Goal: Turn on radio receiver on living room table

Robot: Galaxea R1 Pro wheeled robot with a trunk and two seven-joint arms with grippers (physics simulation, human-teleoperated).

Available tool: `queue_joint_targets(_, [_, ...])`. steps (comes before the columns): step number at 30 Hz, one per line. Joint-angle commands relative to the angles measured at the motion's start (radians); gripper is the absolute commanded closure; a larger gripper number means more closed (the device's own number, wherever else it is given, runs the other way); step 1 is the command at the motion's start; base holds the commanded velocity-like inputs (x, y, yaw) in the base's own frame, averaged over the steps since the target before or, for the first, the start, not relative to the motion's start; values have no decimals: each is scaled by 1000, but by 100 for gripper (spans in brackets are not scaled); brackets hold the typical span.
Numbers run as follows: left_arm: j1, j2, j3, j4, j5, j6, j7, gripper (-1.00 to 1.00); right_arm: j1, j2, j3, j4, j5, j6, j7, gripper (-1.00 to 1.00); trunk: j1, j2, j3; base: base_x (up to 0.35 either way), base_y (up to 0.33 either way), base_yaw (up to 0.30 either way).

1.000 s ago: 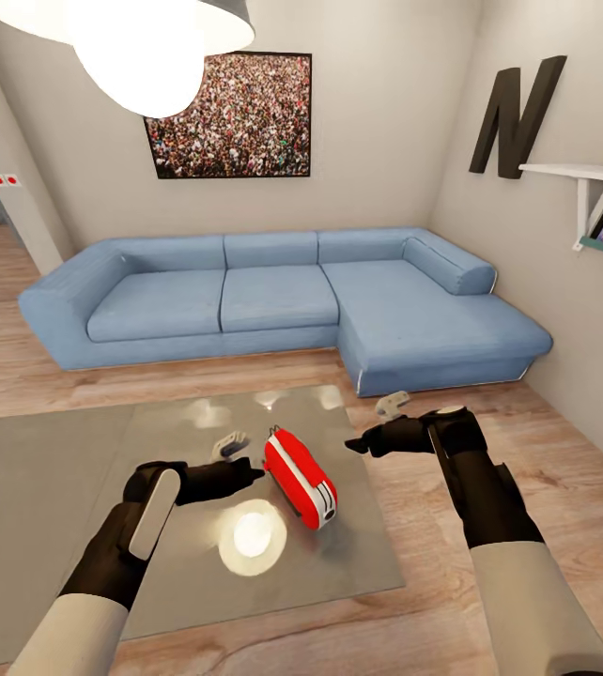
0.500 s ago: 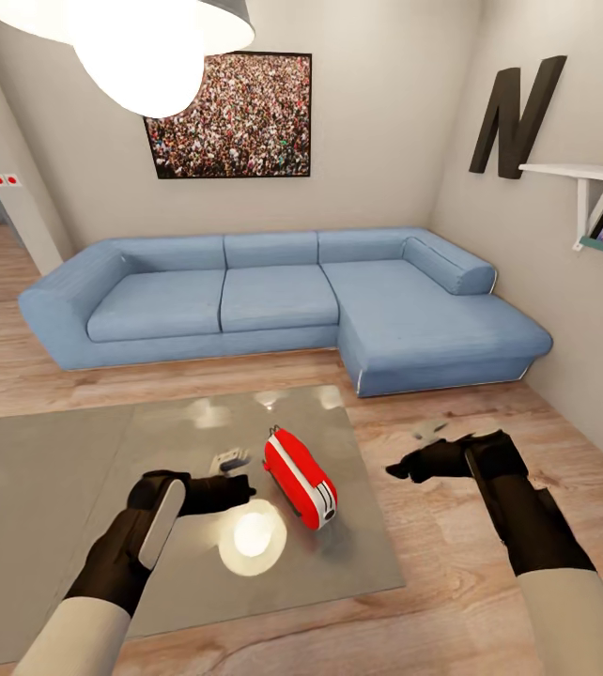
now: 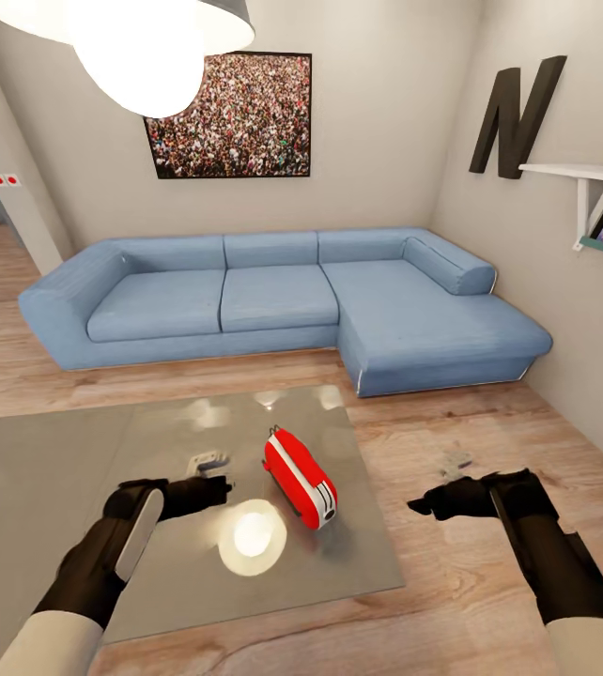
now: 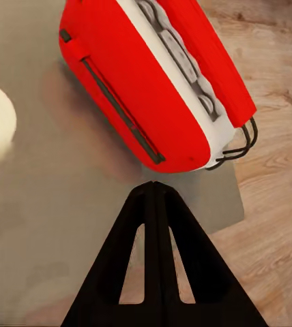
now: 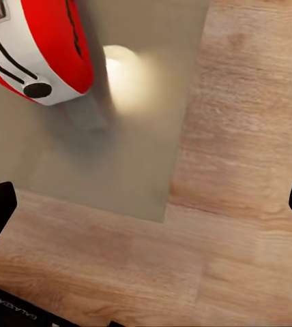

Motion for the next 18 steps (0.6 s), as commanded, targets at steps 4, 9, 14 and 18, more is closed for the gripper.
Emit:
queue_joint_targets(4, [63,39,0,-71,4,-1,-2,100,48,-3,-66,0,1,-46,-4,-100,0,0,0,0,0,0])
queue_joint_targets(9, [137,78,1,-130,6,-2,-2,100,87,-8,-128,3,27,-107,-5,-100,0,0,0,0,0,0])
queue_joint_targets(14, [238,113,1,-133,8,-54,-1,100,173,-9,-232,7,57,-189,-5,-100,0,0,0,0,0,0])
queue_joint_targets(18, [316,128,2,-71,6,-159,-8,100,270,-8,-300,9,68,-272,-6,-100,0,0,0,0,0,0])
